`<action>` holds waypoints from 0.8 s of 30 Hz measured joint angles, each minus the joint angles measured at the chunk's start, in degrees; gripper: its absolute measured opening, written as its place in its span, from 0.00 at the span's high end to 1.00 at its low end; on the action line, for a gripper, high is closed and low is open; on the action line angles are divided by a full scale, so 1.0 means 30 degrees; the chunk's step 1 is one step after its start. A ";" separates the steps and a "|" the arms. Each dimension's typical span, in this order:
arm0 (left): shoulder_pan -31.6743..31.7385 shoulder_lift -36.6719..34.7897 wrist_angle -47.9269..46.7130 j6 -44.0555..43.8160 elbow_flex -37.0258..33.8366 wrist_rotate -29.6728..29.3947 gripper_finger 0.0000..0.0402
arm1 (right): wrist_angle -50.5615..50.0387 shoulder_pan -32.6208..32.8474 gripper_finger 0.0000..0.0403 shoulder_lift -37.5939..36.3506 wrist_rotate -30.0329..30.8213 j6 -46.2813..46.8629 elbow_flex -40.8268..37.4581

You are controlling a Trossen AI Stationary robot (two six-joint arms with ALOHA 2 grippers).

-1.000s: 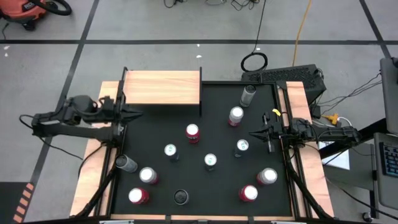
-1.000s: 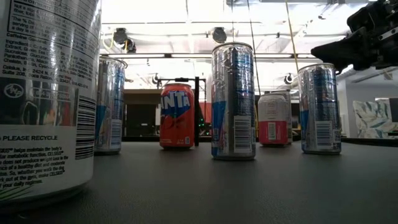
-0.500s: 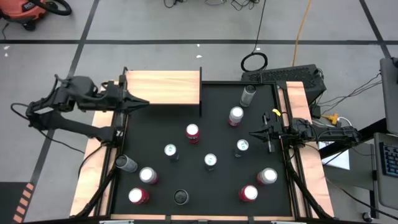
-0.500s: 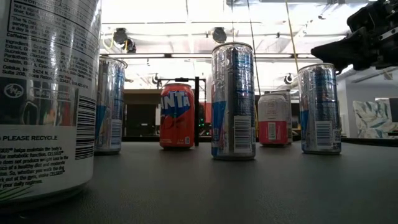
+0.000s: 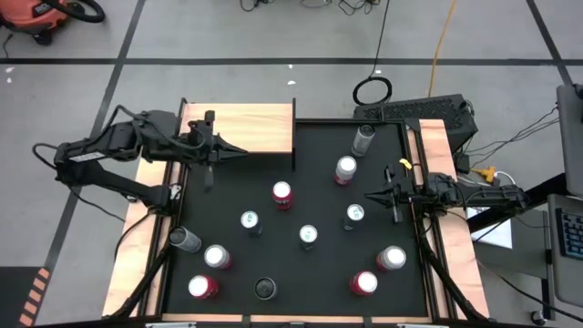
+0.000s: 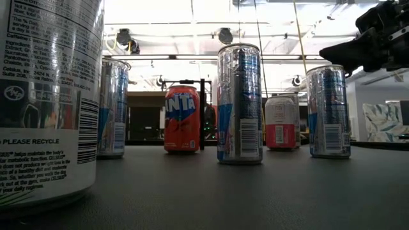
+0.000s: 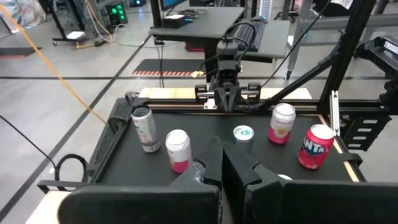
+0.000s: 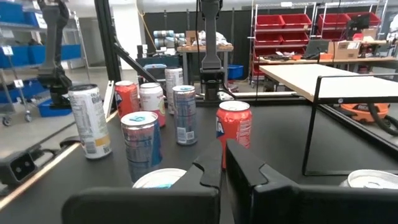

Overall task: Place canned beverage on shelf
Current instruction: Put the middle white yellow soda can on the shelf

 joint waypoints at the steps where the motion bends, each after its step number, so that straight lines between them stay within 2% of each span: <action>1: 0.0005 0.0077 0.0110 -0.0009 0.0000 -0.0002 1.00 | 0.0006 0.0000 1.00 0.0000 -0.0052 0.0342 0.0000; 5: -0.0002 0.0121 0.0396 -0.0121 0.0000 -0.0187 1.00 | -0.0360 0.0000 1.00 0.0043 -0.0351 0.1267 0.0439; 10: 0.0005 0.0031 0.0359 -0.1415 0.0007 -0.0409 1.00 | -0.2338 0.0000 1.00 0.0984 -0.0523 0.0523 0.2993; 20: 0.0003 0.0077 0.0397 -0.1503 0.0009 -0.0689 1.00 | -0.7944 0.0000 1.00 0.4826 -0.0375 -0.0170 1.0356; 24: -0.0002 0.0070 0.0386 -0.1496 0.0015 -0.1528 1.00 | -1.0466 0.0000 1.00 0.7044 0.0056 -0.0344 1.3752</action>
